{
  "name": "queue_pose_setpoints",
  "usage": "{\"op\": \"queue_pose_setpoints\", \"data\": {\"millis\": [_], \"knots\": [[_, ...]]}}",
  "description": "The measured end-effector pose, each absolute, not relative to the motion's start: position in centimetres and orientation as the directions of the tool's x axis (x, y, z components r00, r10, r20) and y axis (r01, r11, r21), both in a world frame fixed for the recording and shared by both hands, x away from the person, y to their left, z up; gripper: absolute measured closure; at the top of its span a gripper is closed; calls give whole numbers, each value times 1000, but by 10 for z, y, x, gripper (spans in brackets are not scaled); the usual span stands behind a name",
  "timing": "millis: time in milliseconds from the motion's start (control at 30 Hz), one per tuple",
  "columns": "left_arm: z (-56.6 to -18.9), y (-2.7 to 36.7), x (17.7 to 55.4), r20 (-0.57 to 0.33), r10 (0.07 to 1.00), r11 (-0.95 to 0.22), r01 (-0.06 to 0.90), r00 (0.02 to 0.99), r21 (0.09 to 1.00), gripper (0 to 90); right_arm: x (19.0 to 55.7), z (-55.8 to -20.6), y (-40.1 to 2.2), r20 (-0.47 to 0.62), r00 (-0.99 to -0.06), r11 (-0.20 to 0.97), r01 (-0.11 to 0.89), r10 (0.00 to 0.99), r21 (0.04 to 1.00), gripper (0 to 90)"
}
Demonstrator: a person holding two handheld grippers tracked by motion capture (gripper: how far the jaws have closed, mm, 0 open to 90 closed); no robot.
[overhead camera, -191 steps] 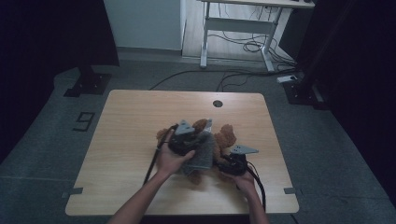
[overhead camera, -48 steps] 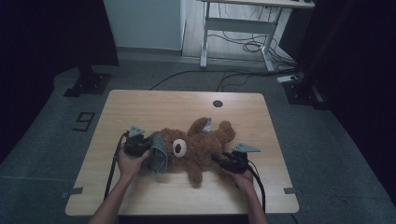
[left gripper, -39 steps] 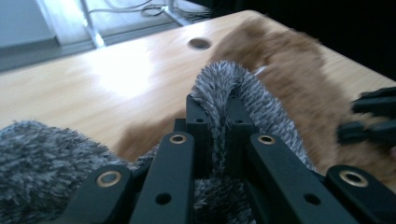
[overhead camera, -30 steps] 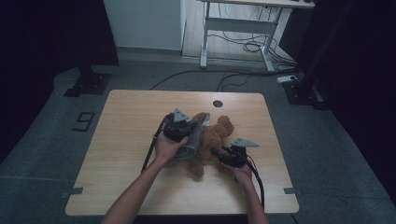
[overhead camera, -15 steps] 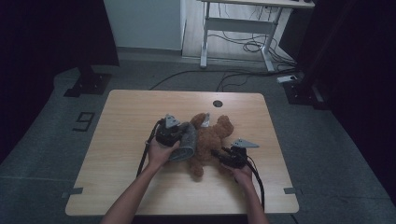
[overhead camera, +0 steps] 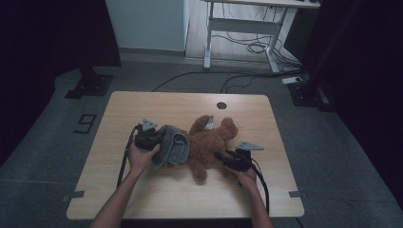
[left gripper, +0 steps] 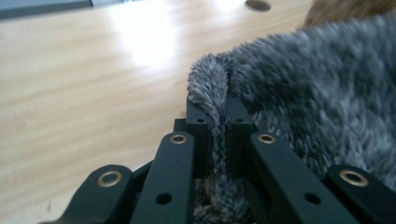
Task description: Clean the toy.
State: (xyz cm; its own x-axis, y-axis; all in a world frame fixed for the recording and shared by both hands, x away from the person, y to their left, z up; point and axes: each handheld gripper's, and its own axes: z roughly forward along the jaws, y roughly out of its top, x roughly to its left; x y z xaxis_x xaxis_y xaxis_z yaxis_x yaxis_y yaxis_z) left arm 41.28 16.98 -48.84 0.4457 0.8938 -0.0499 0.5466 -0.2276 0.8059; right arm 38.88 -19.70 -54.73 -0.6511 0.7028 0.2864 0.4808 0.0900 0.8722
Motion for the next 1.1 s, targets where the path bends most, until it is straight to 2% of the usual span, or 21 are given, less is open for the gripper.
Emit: {"op": "queue_pose_setpoints", "data": {"millis": [133,300,500,633,800,1100], "knots": [[-507,176,415,-44,905,-237,588,423,773,844,389,-548,-197,291,-648,85,484,703,871,606],[-533,180,417,-97,900,-223,640,425,736,845,389,-548,-199,300,-649,82,490,699,868,607],[-494,189,413,-105,902,-165,559,420,813,846,390,-549,-200,306,-646,74,491,699,868,607],[-459,185,409,-104,885,-149,488,454,860,846,389,-548,-198,297,-646,78,486,703,870,607],[-433,146,403,-75,841,-192,426,536,884,845,389,-548,-198,299,-644,75,486,704,871,607],[-422,54,400,-45,733,-286,368,679,885,844,388,-549,-199,303,-646,73,487,701,871,606]]}}
